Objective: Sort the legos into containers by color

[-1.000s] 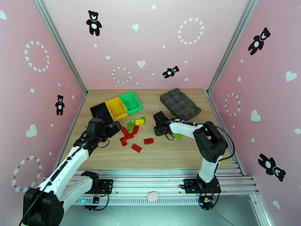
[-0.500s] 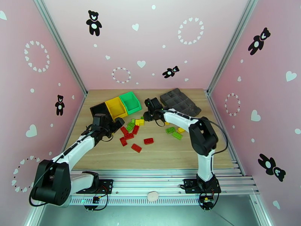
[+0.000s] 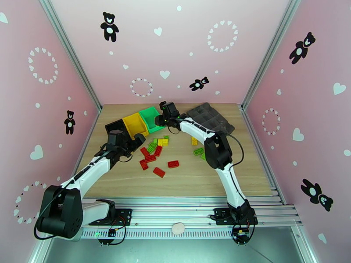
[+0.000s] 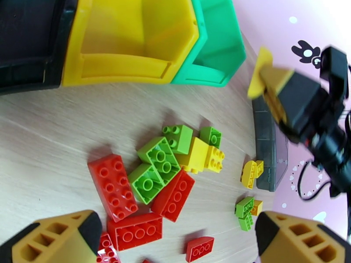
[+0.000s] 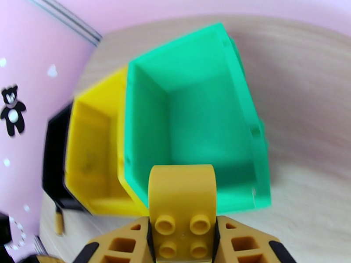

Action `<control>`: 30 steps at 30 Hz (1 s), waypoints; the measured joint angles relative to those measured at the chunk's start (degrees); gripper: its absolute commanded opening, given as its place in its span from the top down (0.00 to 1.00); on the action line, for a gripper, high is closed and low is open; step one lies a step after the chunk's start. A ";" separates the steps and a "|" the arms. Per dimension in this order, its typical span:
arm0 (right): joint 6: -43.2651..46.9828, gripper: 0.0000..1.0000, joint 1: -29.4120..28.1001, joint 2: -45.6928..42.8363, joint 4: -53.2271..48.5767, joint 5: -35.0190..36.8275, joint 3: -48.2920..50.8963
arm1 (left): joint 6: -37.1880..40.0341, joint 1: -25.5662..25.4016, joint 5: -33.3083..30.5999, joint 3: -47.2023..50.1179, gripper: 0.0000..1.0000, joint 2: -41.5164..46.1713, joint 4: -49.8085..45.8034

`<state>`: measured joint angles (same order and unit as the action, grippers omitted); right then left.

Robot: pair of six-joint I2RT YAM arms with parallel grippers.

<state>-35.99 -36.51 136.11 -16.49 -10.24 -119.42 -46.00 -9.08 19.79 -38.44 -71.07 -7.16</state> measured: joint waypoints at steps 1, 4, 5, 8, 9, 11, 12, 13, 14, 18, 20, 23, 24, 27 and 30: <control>-0.46 0.73 0.00 0.90 0.17 0.00 -1.40 | 0.00 0.02 0.00 0.31 0.02 0.35 -0.02; -1.60 0.71 -0.02 3.69 0.37 0.07 -5.53 | 0.00 0.02 0.00 1.16 0.02 1.27 -0.04; -1.92 0.68 -0.02 4.61 0.39 0.11 -6.84 | 0.00 0.02 0.00 1.44 0.02 1.64 -0.11; -2.67 0.60 -0.20 7.52 0.44 0.39 -11.04 | 0.02 0.00 0.00 2.16 0.02 2.91 -0.24; -2.78 0.58 -0.28 8.44 0.35 0.50 -12.37 | 0.02 0.02 -0.02 2.36 0.01 3.32 -0.33; -2.99 0.53 -0.52 10.34 0.31 0.74 -15.17 | 0.04 0.02 -0.02 2.75 0.02 4.37 -0.81; -2.93 0.50 -0.61 10.97 0.28 0.70 -16.13 | 0.07 0.02 -0.02 2.84 0.02 4.79 -1.22; -3.10 0.45 -0.74 11.56 0.28 0.81 -16.92 | 0.07 0.00 -0.04 2.95 0.02 5.29 -1.51; -3.21 0.42 -0.87 11.85 0.26 1.01 -17.35 | 0.11 0.00 -0.04 2.99 0.02 5.73 -1.84; -2.84 0.36 -1.07 11.96 0.09 1.25 -17.94 | 0.33 0.00 -0.07 3.04 0.02 7.41 -3.02; -2.71 0.36 -1.22 11.96 -0.09 1.33 -18.23 | 0.52 0.02 -0.09 3.04 0.02 7.89 -3.30; -1.95 0.37 -1.38 11.96 -0.79 1.40 -18.32 | 0.90 0.00 -0.13 3.04 0.02 8.09 -4.04; -1.62 0.38 -1.40 11.96 -1.27 1.44 -18.34 | 0.94 0.02 -0.24 3.04 0.02 8.09 -4.33; -0.09 0.45 -1.53 11.87 -2.99 1.81 -18.27 | 1.42 0.00 -0.74 3.04 0.02 8.09 -5.25; 1.31 0.49 -1.73 8.87 -3.39 2.29 -13.46 | 2.45 -0.59 -1.92 3.04 0.05 8.09 -6.67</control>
<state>-34.68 -38.24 144.99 -19.88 -7.94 -132.88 -43.55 -9.67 17.87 -35.40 -62.98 -13.82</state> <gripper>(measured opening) 0.531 0.965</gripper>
